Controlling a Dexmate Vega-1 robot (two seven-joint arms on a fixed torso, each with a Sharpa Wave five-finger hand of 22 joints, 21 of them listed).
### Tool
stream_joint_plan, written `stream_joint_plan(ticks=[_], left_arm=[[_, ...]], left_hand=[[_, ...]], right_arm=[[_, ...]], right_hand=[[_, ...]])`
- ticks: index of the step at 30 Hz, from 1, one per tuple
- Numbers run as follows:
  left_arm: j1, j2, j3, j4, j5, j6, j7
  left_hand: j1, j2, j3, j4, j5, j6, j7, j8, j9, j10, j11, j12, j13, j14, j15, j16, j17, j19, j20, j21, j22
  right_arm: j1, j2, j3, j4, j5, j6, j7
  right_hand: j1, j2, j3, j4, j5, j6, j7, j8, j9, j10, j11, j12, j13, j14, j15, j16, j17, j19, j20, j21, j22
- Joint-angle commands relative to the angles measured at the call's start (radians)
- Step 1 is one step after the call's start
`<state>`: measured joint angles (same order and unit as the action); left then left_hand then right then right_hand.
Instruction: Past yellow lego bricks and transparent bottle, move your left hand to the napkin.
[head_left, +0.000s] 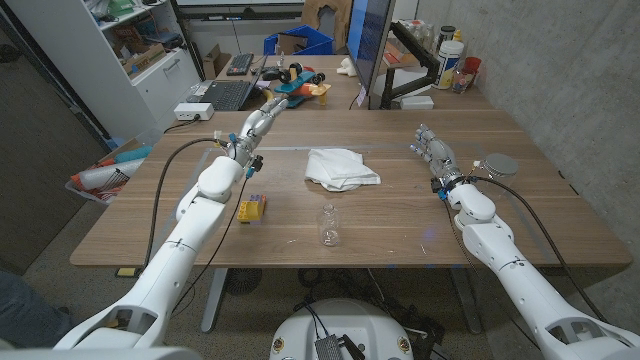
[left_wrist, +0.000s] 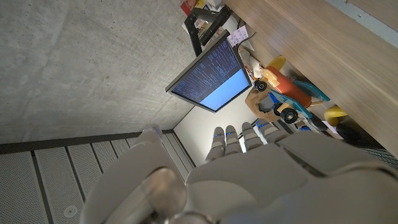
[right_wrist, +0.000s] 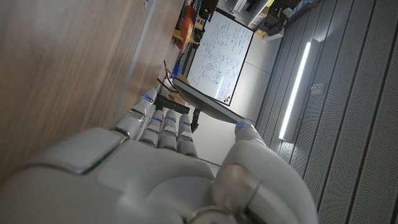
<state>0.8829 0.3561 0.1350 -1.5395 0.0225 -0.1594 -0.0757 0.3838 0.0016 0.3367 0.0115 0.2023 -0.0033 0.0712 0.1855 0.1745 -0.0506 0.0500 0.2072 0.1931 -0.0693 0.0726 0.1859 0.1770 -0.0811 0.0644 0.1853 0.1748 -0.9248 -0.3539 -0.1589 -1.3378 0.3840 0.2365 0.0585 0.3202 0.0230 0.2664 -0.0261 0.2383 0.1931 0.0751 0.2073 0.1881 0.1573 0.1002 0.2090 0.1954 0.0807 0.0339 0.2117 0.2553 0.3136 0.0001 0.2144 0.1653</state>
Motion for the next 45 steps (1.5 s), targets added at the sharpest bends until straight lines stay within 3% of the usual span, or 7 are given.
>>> stream_joint_plan(ticks=[1, 6, 9, 13, 25, 30, 45], left_arm=[[-0.013, 0.024, 0.028, -0.026, 0.058, 0.022, 0.013], [-0.014, 0.030, 0.039, -0.033, 0.082, 0.026, 0.024], [-0.014, 0.030, 0.044, -0.036, 0.093, 0.025, 0.032], [-0.016, 0.034, 0.051, -0.041, 0.108, 0.031, 0.037], [-0.019, 0.040, 0.077, -0.045, 0.164, 0.012, 0.070], [-0.022, 0.050, 0.094, -0.058, 0.206, 0.029, 0.082], [-0.030, 0.061, 0.128, -0.079, 0.264, 0.066, 0.090]], left_hand=[[0.009, 0.000, 0.000, -0.009, -0.003, 0.003, 0.004, 0.008, 0.004, -0.001, -0.004, 0.006, 0.001, -0.001, -0.002, 0.004, 0.002, -0.006, 0.003, 0.006, 0.001], [0.011, 0.000, 0.001, -0.012, -0.003, 0.003, 0.003, 0.007, 0.004, 0.000, -0.001, 0.006, 0.001, 0.001, -0.002, 0.004, 0.002, -0.005, 0.004, 0.006, 0.001], [0.014, 0.001, 0.001, -0.015, -0.004, 0.003, 0.003, 0.007, 0.004, 0.001, -0.001, 0.006, 0.001, 0.000, -0.003, 0.003, 0.002, -0.003, -0.013, 0.007, 0.001], [0.016, 0.001, 0.001, -0.017, -0.004, 0.004, 0.003, 0.006, 0.004, 0.001, -0.002, 0.006, 0.001, -0.001, -0.004, 0.003, 0.002, -0.002, -0.016, 0.008, 0.001], [0.021, 0.003, 0.003, -0.023, -0.005, 0.012, -0.001, 0.008, 0.004, 0.007, -0.006, 0.008, 0.001, 0.006, -0.008, 0.005, 0.002, -0.003, -0.008, 0.008, 0.001], [0.024, 0.005, 0.004, -0.026, -0.005, 0.022, -0.002, 0.011, 0.004, 0.010, -0.010, 0.009, 0.002, 0.008, -0.008, 0.005, 0.002, -0.001, -0.006, 0.009, 0.001], [0.029, 0.006, 0.004, -0.032, -0.005, 0.028, -0.004, 0.011, 0.005, 0.015, -0.011, 0.010, 0.002, 0.013, -0.008, 0.005, 0.002, -0.003, 0.004, 0.008, 0.001]], right_arm=[[-0.001, 0.000, -0.006, -0.002, -0.004, 0.007, -0.003], [-0.002, 0.000, -0.005, -0.004, -0.002, 0.006, -0.002], [-0.002, -0.002, -0.005, -0.004, -0.001, 0.007, -0.001], [-0.002, -0.004, -0.004, -0.005, 0.000, 0.007, 0.000], [-0.007, -0.009, -0.001, -0.009, 0.001, 0.012, -0.002], [-0.008, -0.009, 0.001, -0.007, 0.004, 0.019, -0.002], [-0.006, -0.010, 0.003, 0.003, 0.007, 0.026, 0.004]], right_hand=[[-0.005, 0.004, 0.001, -0.005, 0.000, 0.008, -0.002, 0.003, 0.002, 0.007, -0.001, 0.006, 0.001, 0.012, -0.001, 0.005, 0.002, 0.008, 0.001, -0.003, 0.006], [-0.006, 0.004, 0.000, -0.005, 0.000, 0.009, -0.001, 0.002, 0.002, 0.006, -0.002, 0.005, 0.001, 0.012, -0.001, 0.005, 0.001, 0.008, 0.001, -0.004, 0.006], [-0.007, 0.004, 0.000, -0.006, 0.000, 0.009, -0.001, 0.002, 0.002, 0.006, 0.000, 0.004, 0.001, 0.012, -0.001, 0.004, 0.000, 0.009, 0.000, -0.005, 0.006], [-0.007, 0.004, 0.000, -0.006, 0.000, 0.010, -0.002, 0.001, 0.002, 0.006, -0.002, 0.004, 0.001, 0.013, -0.002, 0.004, -0.001, 0.009, -0.001, -0.006, 0.006], [-0.006, 0.006, 0.000, -0.008, 0.000, 0.017, -0.008, 0.002, 0.002, 0.014, -0.005, 0.005, 0.001, 0.022, -0.008, 0.006, -0.004, 0.016, -0.004, -0.006, 0.006], [-0.006, 0.006, 0.000, -0.010, 0.000, 0.022, -0.012, 0.003, 0.002, 0.019, -0.016, 0.005, 0.000, 0.027, -0.013, 0.007, -0.006, 0.021, -0.008, -0.006, 0.006], [-0.009, 0.007, -0.001, -0.011, 0.000, 0.024, -0.014, 0.001, 0.002, 0.022, -0.012, 0.003, 0.000, 0.028, -0.013, 0.005, -0.009, 0.022, -0.009, -0.009, 0.006]])
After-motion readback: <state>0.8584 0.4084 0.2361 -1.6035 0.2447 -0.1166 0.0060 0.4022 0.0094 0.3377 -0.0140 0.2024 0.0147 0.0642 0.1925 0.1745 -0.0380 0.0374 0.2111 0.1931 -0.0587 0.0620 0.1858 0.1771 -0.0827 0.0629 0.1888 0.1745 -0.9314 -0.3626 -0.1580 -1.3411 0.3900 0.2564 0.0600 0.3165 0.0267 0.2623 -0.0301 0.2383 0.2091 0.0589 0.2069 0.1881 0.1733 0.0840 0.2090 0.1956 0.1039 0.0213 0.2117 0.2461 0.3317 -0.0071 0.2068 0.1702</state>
